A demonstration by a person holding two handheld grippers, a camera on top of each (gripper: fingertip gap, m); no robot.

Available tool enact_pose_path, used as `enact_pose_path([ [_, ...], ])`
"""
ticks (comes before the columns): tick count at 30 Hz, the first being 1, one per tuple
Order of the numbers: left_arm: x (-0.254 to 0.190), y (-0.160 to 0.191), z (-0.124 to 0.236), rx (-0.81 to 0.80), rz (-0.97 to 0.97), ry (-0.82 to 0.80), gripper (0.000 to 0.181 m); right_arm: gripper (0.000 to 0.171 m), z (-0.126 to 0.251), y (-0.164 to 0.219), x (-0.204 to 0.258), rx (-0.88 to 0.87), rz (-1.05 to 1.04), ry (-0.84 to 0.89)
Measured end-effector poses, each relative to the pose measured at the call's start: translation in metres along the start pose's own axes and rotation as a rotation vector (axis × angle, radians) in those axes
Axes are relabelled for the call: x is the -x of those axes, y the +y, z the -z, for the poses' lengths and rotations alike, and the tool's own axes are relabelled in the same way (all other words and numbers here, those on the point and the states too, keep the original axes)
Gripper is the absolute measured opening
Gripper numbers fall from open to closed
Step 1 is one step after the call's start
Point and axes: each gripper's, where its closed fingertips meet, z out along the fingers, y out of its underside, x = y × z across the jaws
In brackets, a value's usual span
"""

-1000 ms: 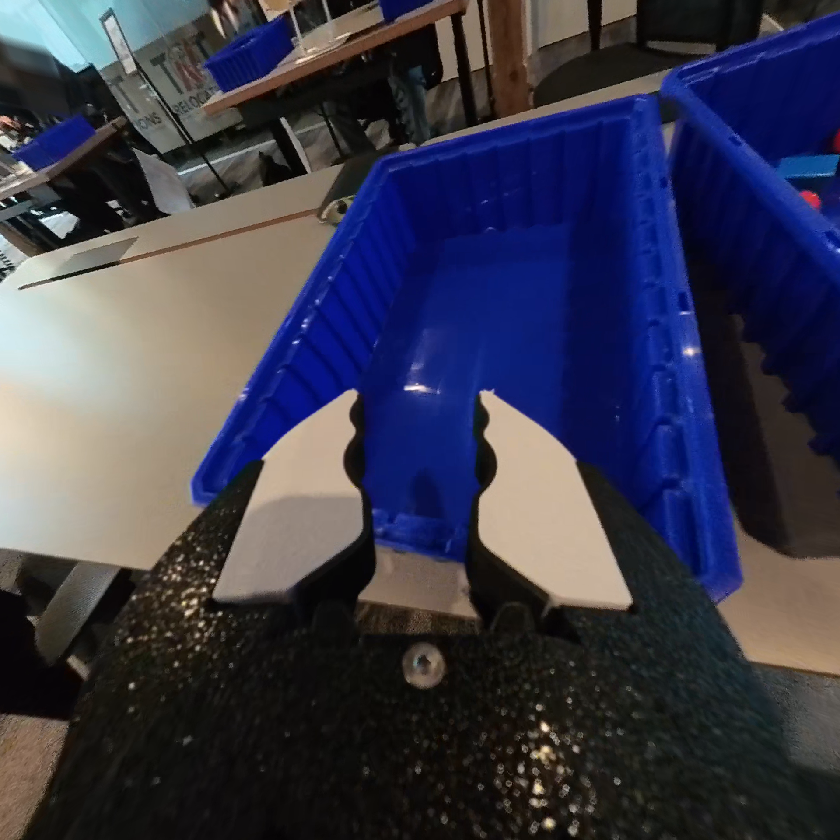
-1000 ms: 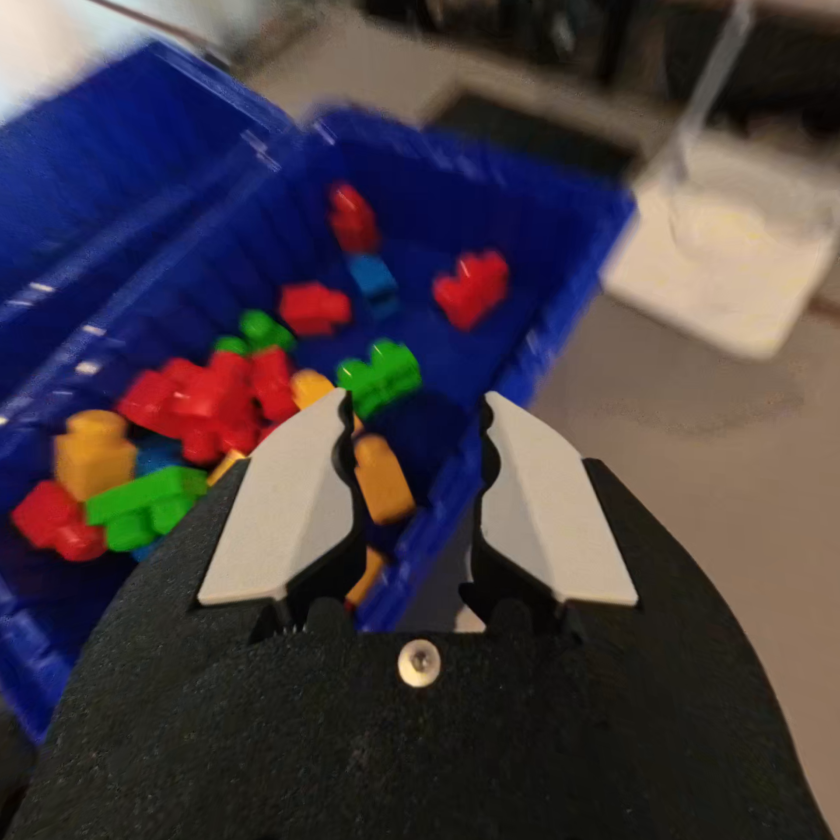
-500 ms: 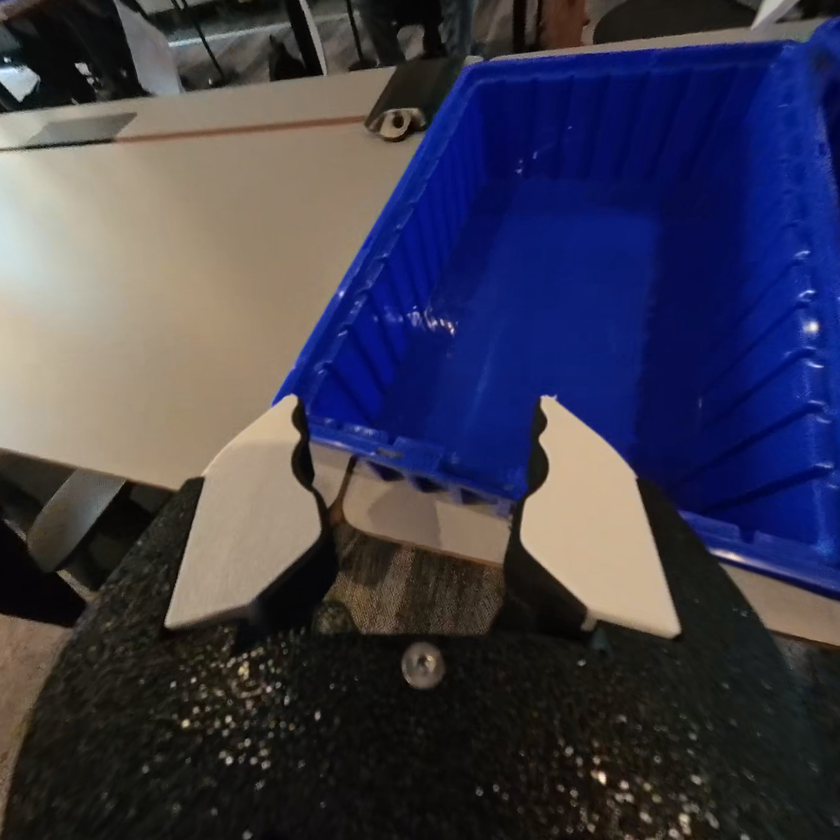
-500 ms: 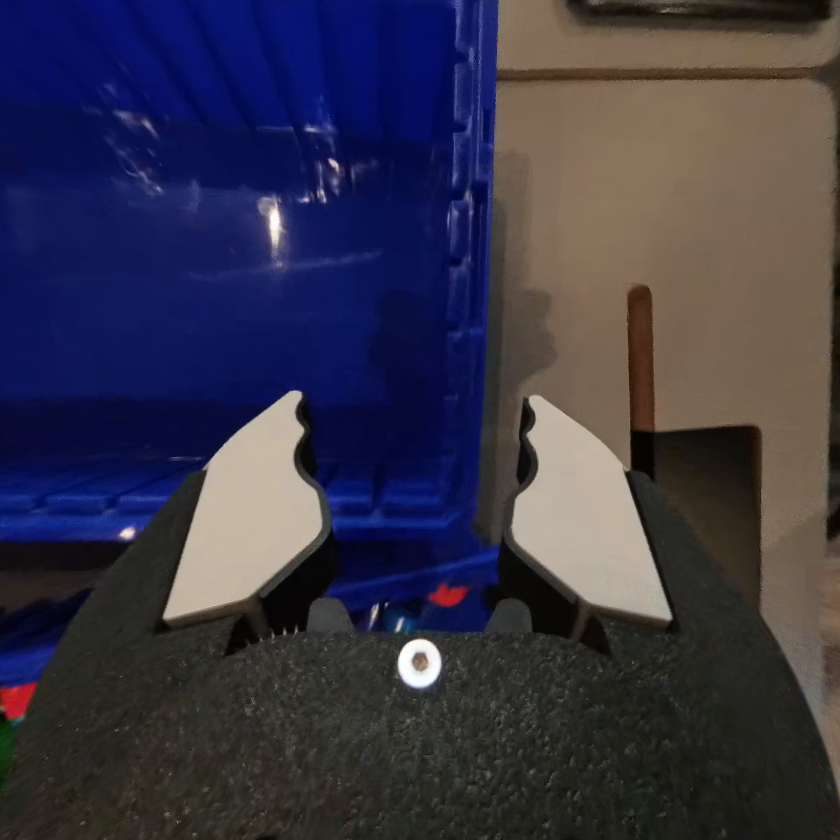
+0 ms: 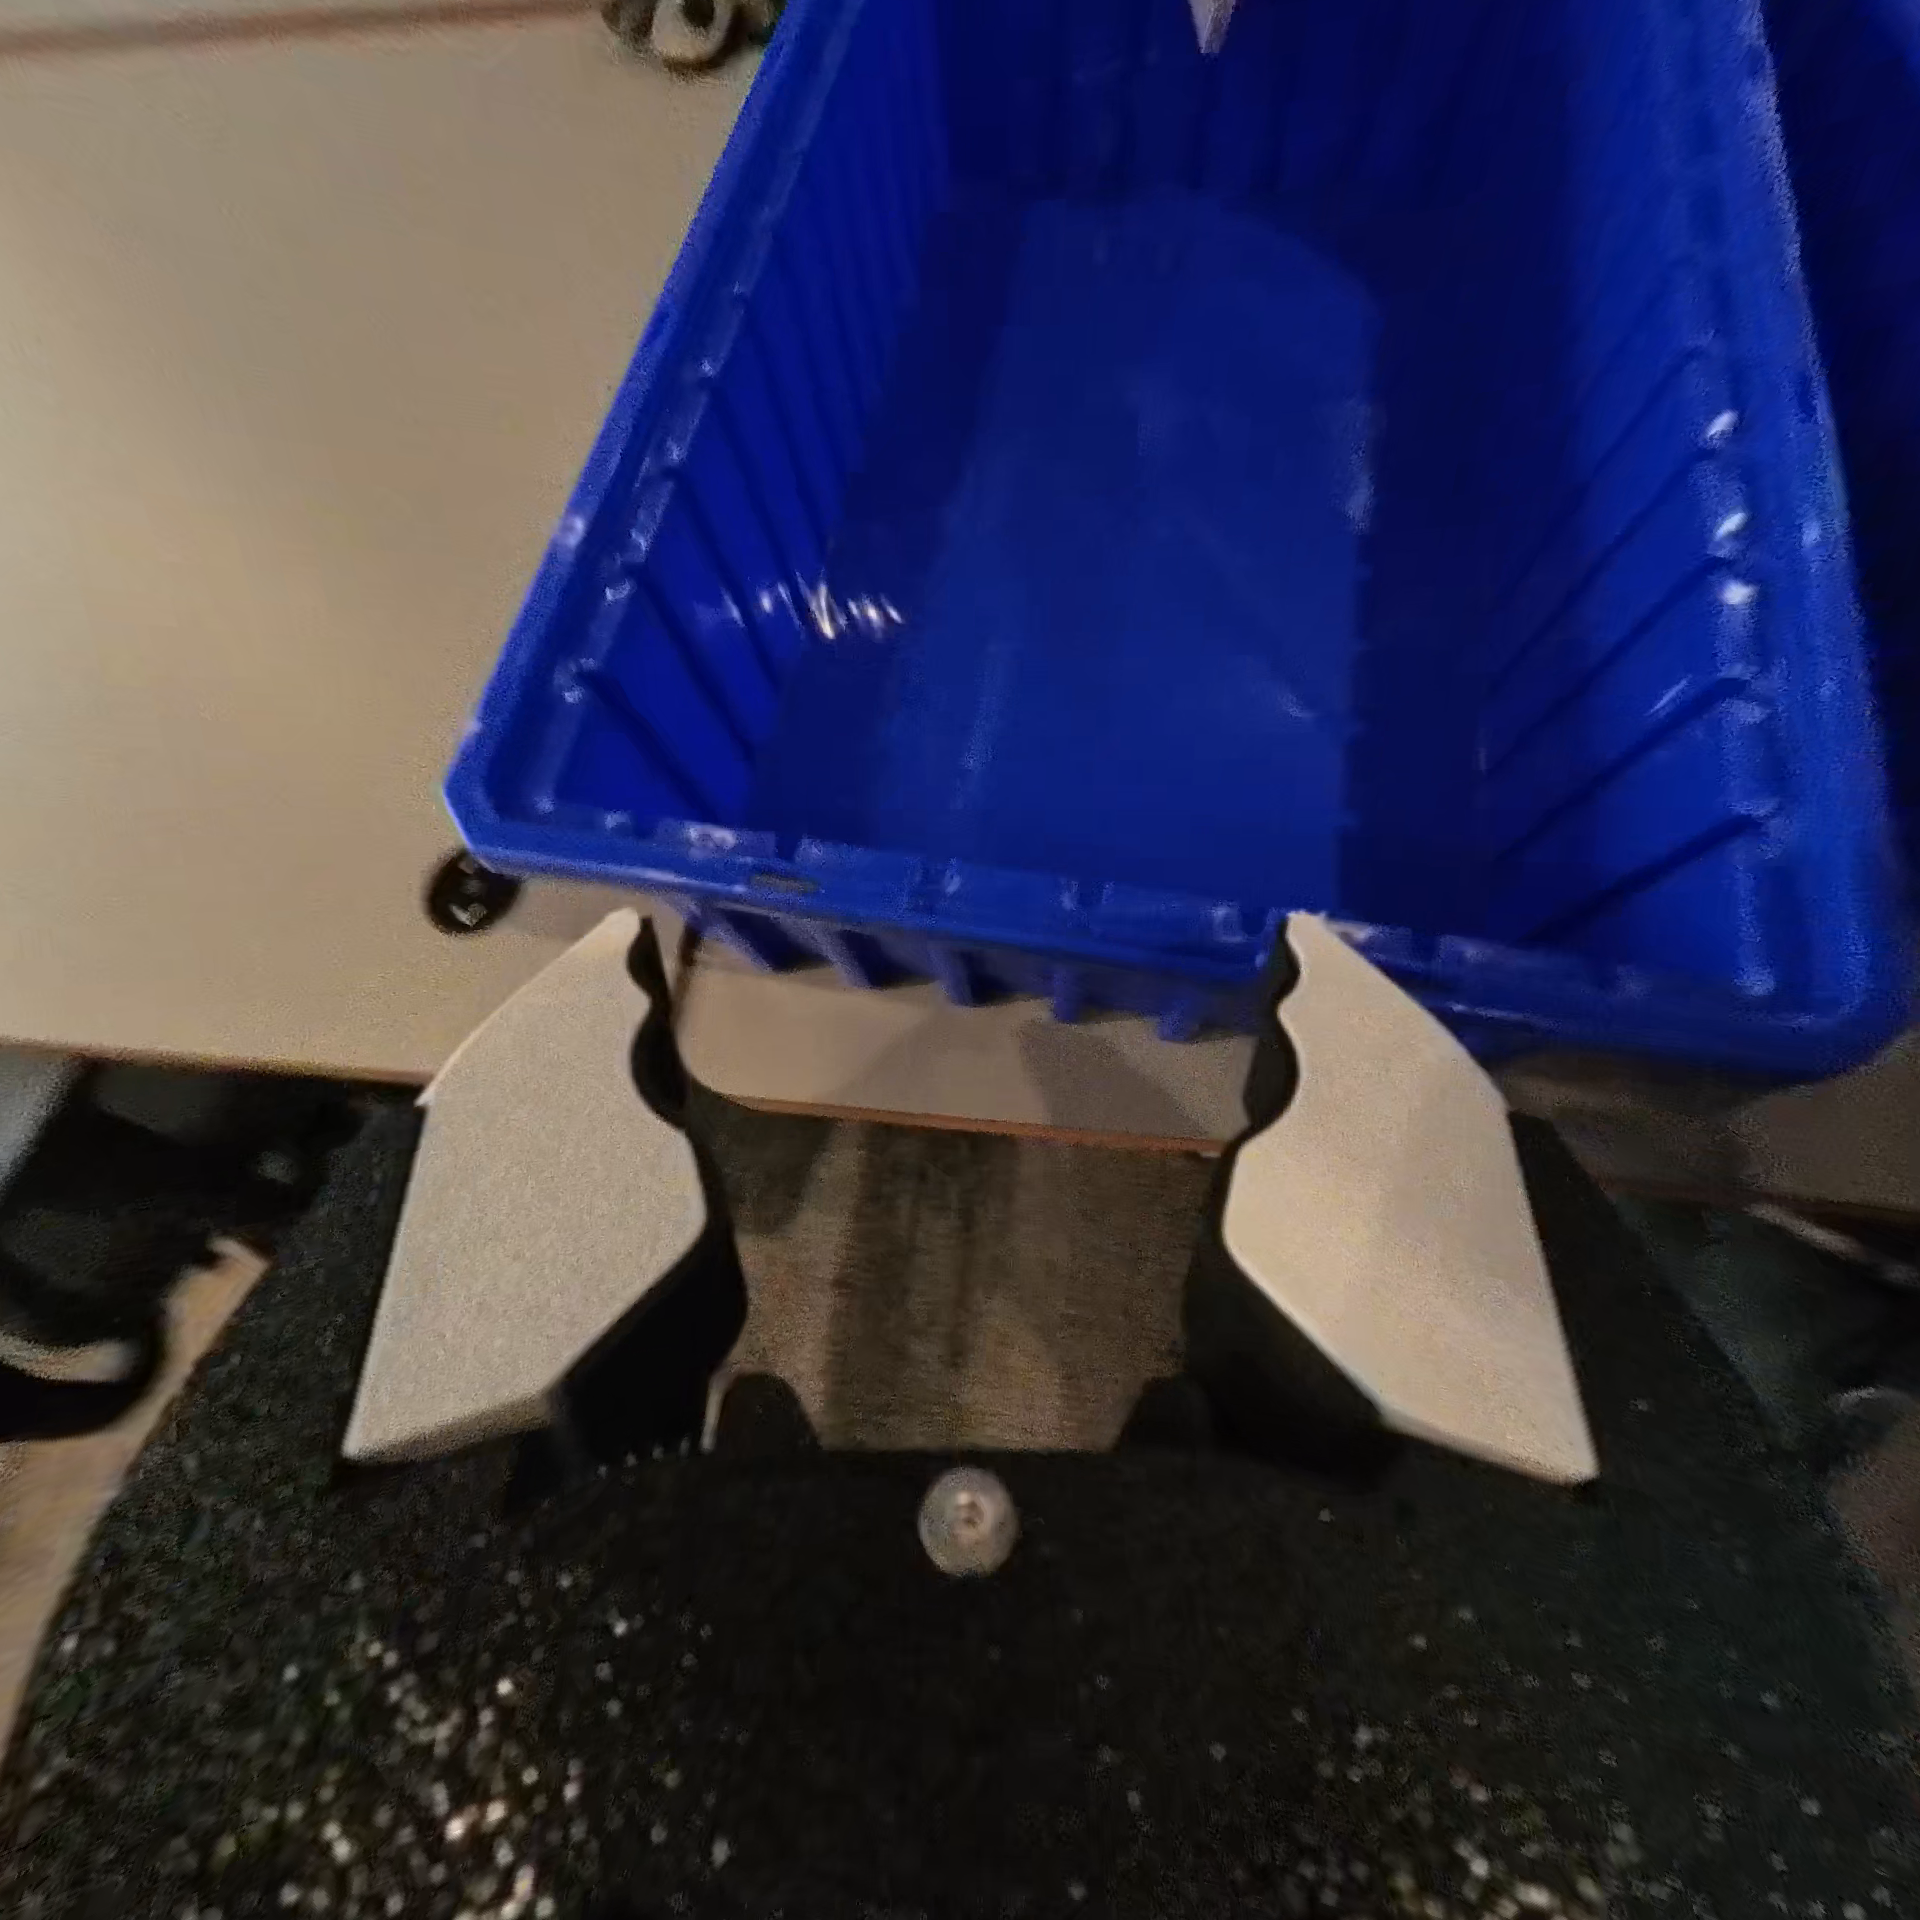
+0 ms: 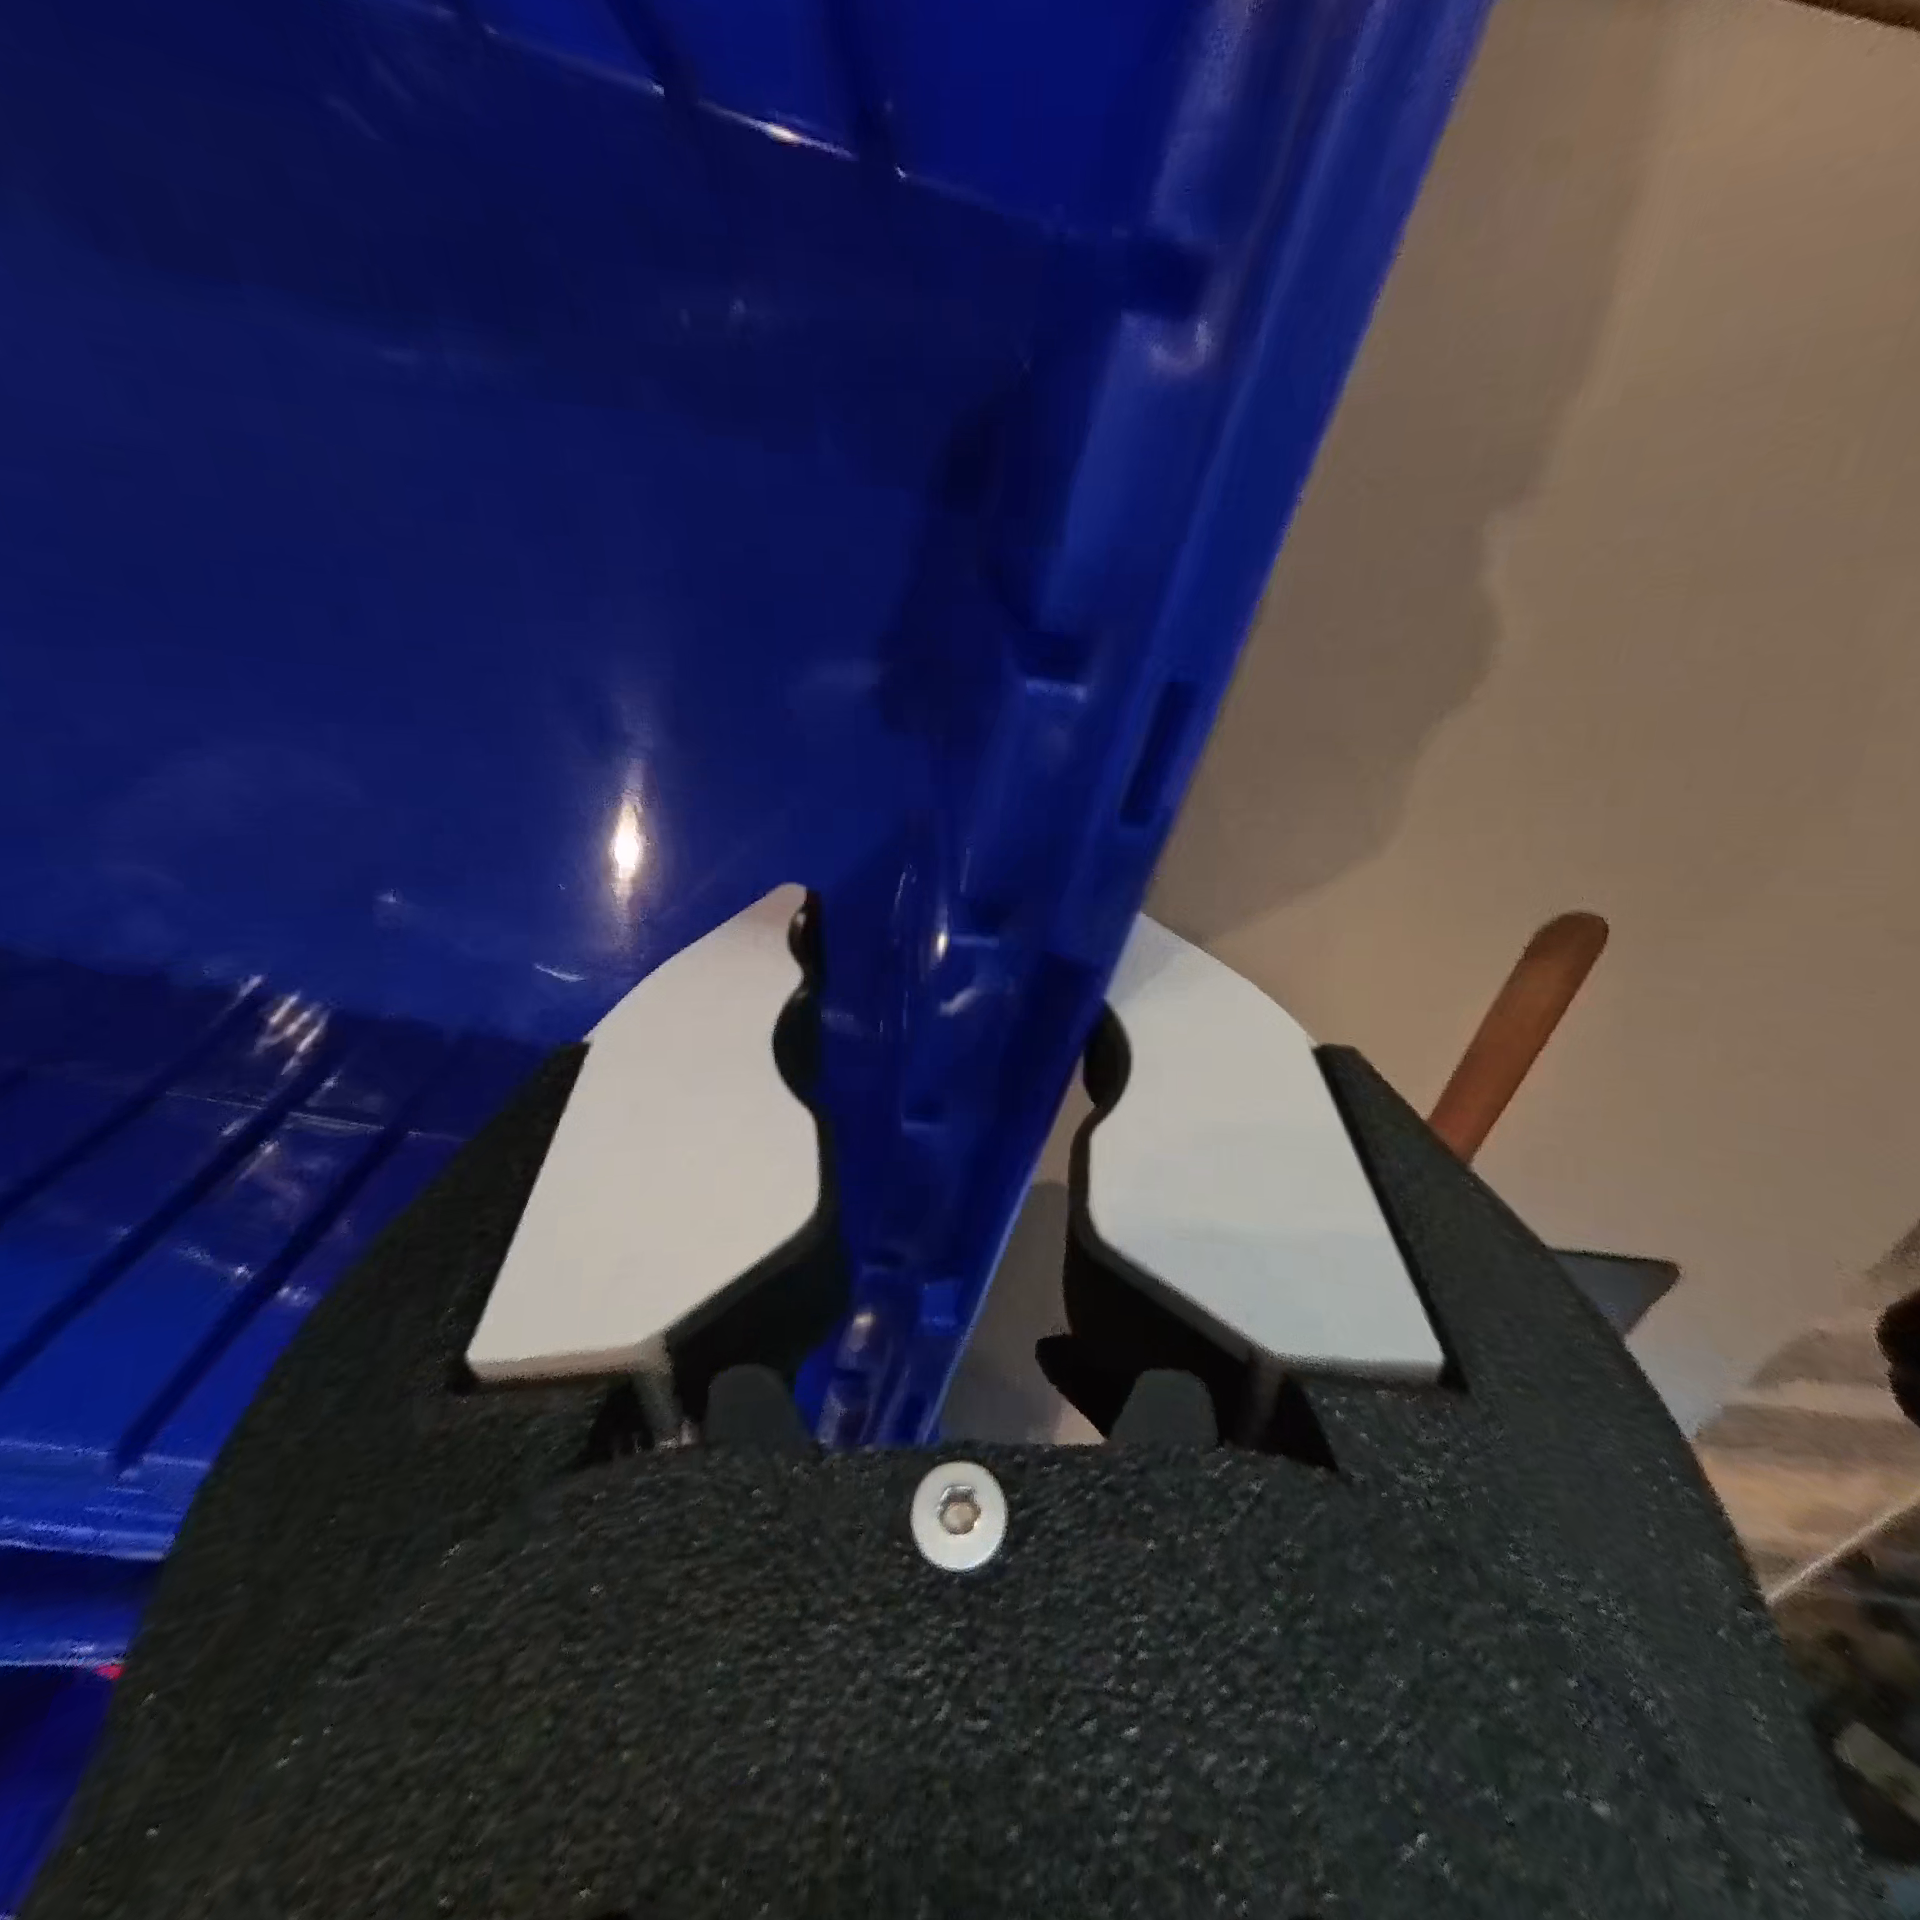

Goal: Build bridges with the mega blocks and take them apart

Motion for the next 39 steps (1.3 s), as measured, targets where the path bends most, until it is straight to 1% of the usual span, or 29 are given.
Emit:
enact_pose_path([
  [4,0.002,0.001,-0.006,-0.006,0.351,0.058,0.1,0.042,-0.01,0.001,-0.002,0.054,0.025,-0.002],
  [6,0.004,0.009,-0.014,0.039,0.446,0.058,0.105,0.031,-0.011,0.002,-0.006,0.06,0.051,0.019],
  [8,0.005,0.012,-0.023,0.066,0.467,0.045,0.103,0.027,-0.011,0.002,-0.005,0.061,0.019,-0.008],
  [10,0.002,0.012,-0.032,0.087,0.488,0.08,0.094,0.023,-0.011,0.0,-0.001,0.029,-0.022,-0.064],
  [13,-0.009,0.011,-0.04,0.116,0.554,0.185,0.073,0.019,-0.011,-0.005,0.005,-0.038,-0.076,-0.133],
  [15,-0.004,0.013,-0.038,0.118,0.579,0.217,0.059,0.018,-0.011,-0.007,0.008,-0.078,-0.109,-0.173],
  [18,-0.003,0.013,-0.032,0.087,0.639,0.32,0.039,0.017,-0.01,-0.007,0.009,-0.114,-0.146,-0.196],
  [19,-0.003,0.013,-0.031,0.077,0.645,0.336,0.034,0.016,-0.008,-0.006,0.01,-0.12,-0.15,-0.194],
  [22,-0.004,0.012,-0.03,0.077,0.642,0.345,0.034,0.016,0.005,-0.01,0.008,-0.148,-0.14,-0.159],
  [28,-0.004,-0.003,-0.025,-0.001,0.615,0.374,0.032,0.015,0.049,-0.024,-0.003,-0.259,-0.141,-0.072],
  [31,-0.006,-0.013,-0.02,-0.049,0.597,0.398,0.031,0.015,0.081,-0.032,-0.007,-0.345,-0.118,-0.009],
  [34,-0.006,-0.024,-0.014,-0.112,0.577,0.406,0.031,0.015,0.129,-0.039,-0.007,-0.448,-0.066,0.096],
  [39,-0.009,-0.042,-0.013,-0.195,0.546,0.44,0.032,0.015,0.234,-0.048,0.008,-0.649,0.07,0.364],
])
